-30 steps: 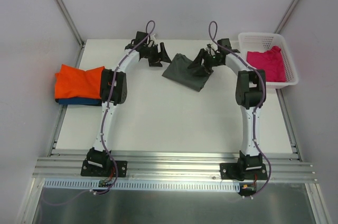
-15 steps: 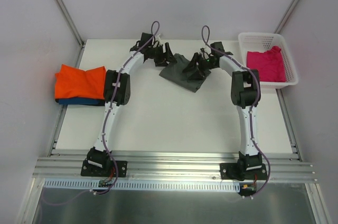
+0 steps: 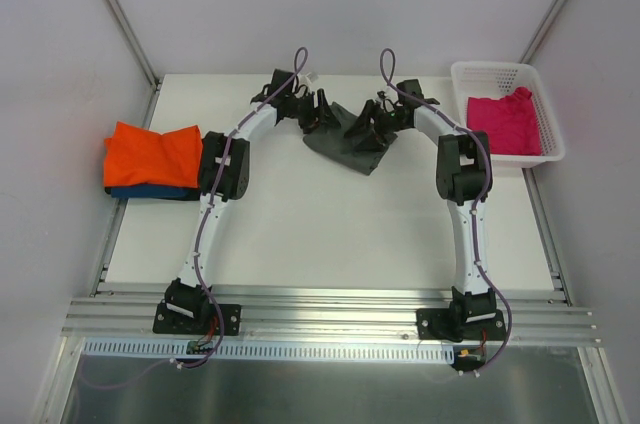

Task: Fold and stack the t-shirts
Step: Fold the tshirt, then neatly place the folded tshirt to the corner

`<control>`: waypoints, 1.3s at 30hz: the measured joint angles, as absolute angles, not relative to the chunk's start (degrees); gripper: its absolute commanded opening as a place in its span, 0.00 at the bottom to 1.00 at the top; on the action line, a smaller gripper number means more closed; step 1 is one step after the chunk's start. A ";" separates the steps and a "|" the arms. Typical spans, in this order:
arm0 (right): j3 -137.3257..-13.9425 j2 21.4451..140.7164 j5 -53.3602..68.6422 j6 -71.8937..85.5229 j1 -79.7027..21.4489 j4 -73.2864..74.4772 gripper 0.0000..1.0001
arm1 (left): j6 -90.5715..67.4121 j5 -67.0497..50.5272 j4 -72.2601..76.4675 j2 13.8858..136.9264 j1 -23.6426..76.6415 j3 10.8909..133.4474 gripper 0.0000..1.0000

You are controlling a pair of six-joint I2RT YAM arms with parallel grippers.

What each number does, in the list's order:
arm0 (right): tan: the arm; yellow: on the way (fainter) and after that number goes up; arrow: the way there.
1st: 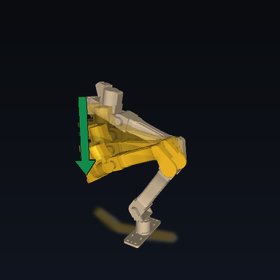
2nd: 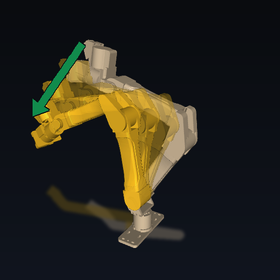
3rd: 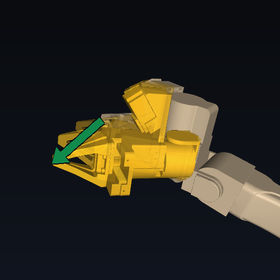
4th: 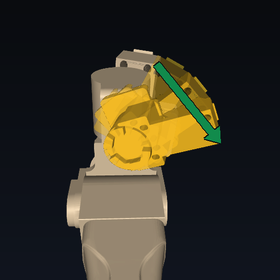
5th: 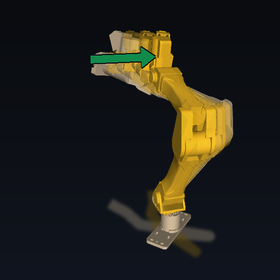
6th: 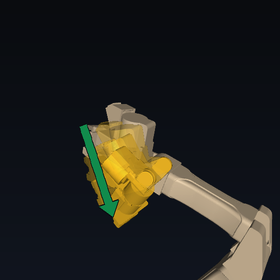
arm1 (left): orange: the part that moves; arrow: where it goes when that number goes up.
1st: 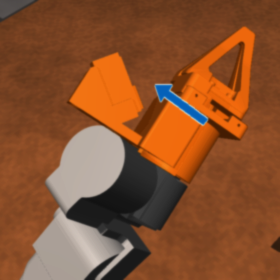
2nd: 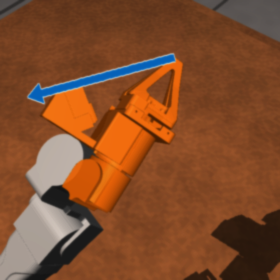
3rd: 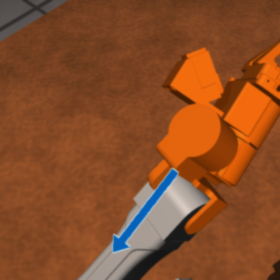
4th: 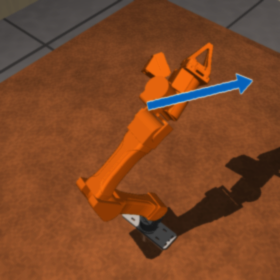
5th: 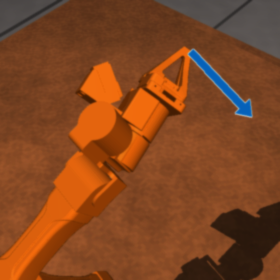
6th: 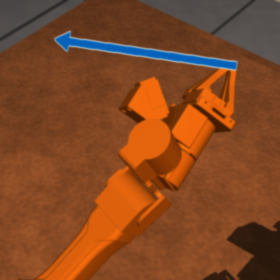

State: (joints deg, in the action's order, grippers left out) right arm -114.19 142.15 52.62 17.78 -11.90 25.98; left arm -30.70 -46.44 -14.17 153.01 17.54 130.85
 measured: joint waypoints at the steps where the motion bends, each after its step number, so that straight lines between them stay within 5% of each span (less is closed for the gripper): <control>1: -114.19 142.17 52.69 17.80 -11.90 25.98 0.67 | -30.70 -46.85 -14.11 152.94 17.56 130.45 0.57; 5: -114.19 142.17 52.80 17.96 -11.97 25.96 0.67 | -31.07 -49.08 -13.96 152.33 17.58 128.25 0.52; 9: -114.19 142.17 52.82 17.96 -12.05 25.96 0.67 | -31.70 -50.96 -14.22 151.79 17.67 126.02 0.26; 10: -114.19 142.17 52.82 17.98 -12.10 25.96 0.67 | -31.90 -51.09 -14.37 151.68 17.69 125.29 0.07; 11: -114.19 142.17 52.82 17.96 -12.12 25.96 0.67 | -32.27 -51.31 -14.52 151.57 17.67 124.62 0.01; 22: -114.10 141.99 53.67 17.98 -11.97 26.33 0.67 | -28.84 -48.77 -19.44 140.97 15.99 109.80 0.00; 39: -113.01 135.50 52.86 15.11 -1.15 29.26 0.68 | -5.61 -35.29 -41.91 109.73 -0.14 97.56 0.00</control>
State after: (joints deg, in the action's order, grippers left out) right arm -113.01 135.50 52.86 15.11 -1.15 29.26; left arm -5.61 -35.29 -41.91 109.73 -0.14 97.56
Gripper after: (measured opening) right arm 0.673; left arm 0.080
